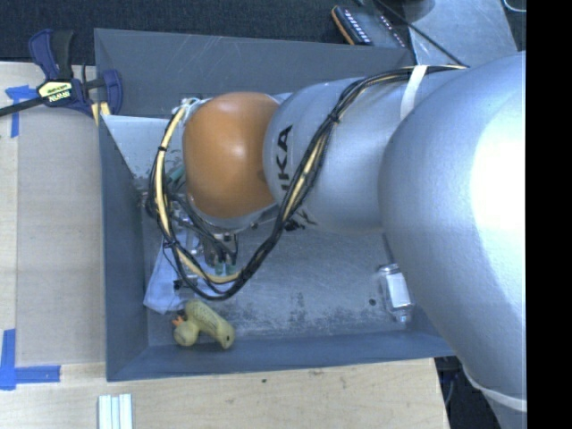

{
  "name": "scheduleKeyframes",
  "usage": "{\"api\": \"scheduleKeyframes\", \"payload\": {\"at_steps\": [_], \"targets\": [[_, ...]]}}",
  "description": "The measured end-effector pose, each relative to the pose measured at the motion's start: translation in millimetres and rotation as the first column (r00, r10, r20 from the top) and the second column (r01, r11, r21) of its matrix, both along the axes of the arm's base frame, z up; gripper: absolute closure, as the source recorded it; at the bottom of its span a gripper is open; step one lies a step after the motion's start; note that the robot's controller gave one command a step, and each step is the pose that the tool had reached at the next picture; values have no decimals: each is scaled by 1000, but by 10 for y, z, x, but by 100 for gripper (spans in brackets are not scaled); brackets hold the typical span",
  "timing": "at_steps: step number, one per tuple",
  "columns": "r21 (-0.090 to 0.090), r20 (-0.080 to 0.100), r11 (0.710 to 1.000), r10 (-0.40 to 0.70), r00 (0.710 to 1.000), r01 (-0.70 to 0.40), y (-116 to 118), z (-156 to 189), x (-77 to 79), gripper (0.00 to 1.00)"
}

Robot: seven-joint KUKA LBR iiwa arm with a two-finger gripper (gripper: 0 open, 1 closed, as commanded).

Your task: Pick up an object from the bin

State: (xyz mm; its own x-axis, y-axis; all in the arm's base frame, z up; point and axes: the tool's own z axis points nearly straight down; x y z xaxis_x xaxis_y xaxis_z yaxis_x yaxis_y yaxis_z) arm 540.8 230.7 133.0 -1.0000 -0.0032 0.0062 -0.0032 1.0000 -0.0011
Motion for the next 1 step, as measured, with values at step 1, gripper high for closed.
{"api": "scheduleKeyframes", "payload": {"at_steps": [1], "targets": [[2, 8, 1000, -4, 1000, 4, -10, 47, 24, 0]]}}
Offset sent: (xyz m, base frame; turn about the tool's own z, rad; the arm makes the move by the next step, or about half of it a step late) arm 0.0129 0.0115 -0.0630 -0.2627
